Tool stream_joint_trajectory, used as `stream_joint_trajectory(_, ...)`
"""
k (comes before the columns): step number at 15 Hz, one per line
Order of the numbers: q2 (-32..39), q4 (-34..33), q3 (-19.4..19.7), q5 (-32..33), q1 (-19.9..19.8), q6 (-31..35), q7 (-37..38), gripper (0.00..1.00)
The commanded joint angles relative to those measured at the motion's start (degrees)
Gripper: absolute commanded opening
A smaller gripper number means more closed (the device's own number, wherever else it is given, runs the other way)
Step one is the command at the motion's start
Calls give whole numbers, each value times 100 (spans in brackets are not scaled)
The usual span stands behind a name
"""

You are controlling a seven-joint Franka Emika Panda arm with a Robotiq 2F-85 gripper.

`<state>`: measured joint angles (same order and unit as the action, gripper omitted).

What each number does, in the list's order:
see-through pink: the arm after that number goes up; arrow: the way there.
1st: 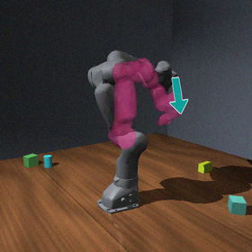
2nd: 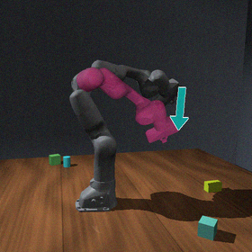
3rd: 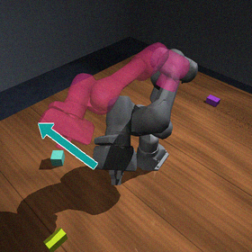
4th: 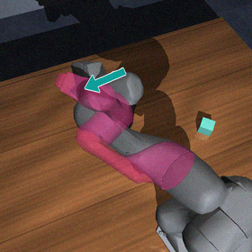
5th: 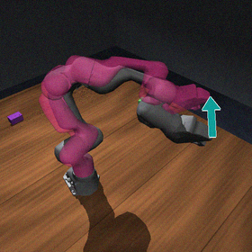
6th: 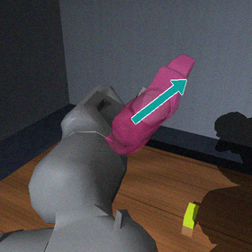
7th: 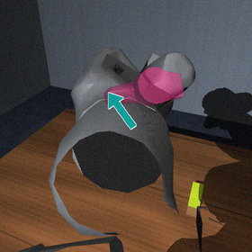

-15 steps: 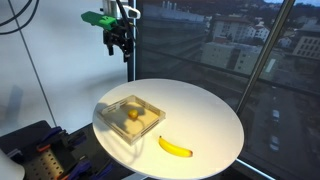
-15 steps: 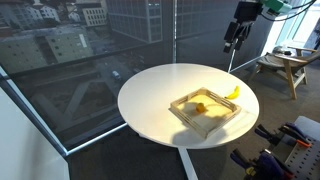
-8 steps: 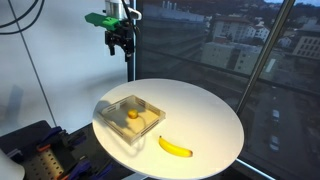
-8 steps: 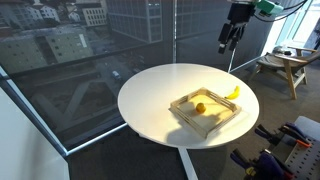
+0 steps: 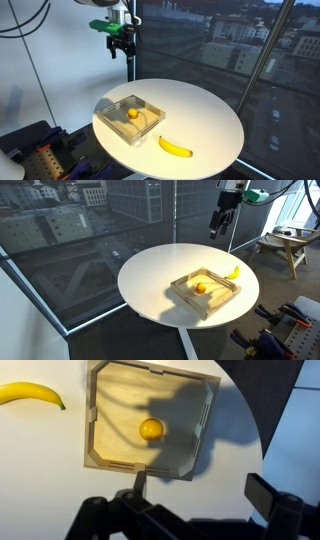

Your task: Remove the yellow fruit from the crate and put it on the table

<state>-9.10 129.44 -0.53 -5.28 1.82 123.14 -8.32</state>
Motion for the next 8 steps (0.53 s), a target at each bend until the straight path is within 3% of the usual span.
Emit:
stream_joint_trajectory(1,246,-176,-58,259,3,196,97,100)
stream_joint_trajectory(8,547,-152,-89,497,-21,510,600,100)
